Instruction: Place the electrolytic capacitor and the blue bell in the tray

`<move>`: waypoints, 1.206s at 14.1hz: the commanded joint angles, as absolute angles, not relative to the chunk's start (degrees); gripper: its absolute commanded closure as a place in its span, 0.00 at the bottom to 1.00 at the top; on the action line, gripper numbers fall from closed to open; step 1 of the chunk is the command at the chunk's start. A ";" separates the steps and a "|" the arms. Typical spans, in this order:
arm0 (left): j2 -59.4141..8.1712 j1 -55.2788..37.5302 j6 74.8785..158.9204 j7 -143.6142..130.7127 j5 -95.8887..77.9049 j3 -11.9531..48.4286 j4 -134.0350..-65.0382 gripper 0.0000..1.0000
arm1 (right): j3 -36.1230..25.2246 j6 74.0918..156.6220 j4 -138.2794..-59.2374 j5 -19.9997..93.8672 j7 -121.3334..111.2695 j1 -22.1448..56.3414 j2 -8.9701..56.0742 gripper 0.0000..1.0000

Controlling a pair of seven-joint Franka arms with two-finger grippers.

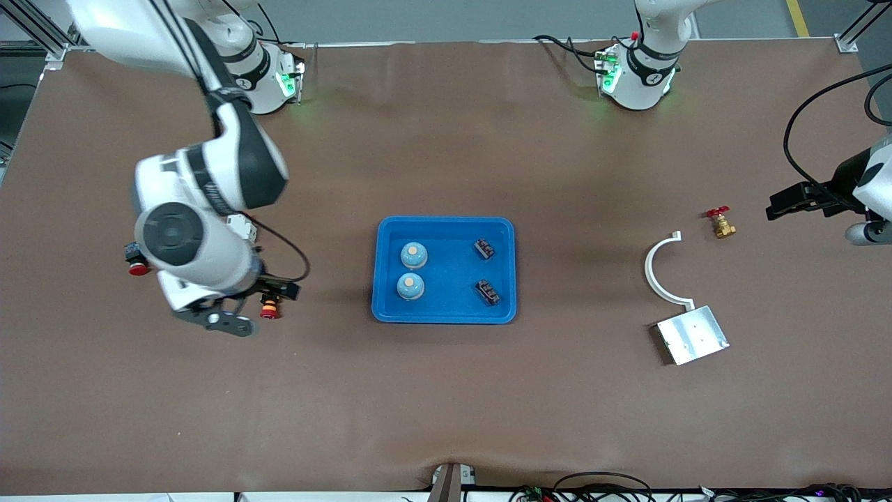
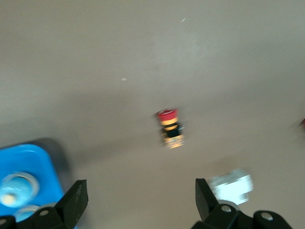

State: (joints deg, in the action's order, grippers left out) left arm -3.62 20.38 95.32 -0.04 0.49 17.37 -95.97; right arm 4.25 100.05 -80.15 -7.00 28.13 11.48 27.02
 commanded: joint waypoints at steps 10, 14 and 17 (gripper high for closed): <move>-4.39 19.34 90.79 0.70 -0.70 16.09 -94.57 0.00 | 5.36 97.30 -81.56 -7.65 5.91 -0.08 19.34 0.00; -4.39 4.27 90.79 0.61 -0.62 1.19 -94.48 0.00 | 5.45 94.58 -82.17 -6.33 1.14 -2.46 16.10 0.00; -4.31 -1.93 90.70 0.53 -0.70 -5.01 -94.31 0.00 | 5.45 94.39 -84.54 -5.98 1.67 -2.37 12.49 0.00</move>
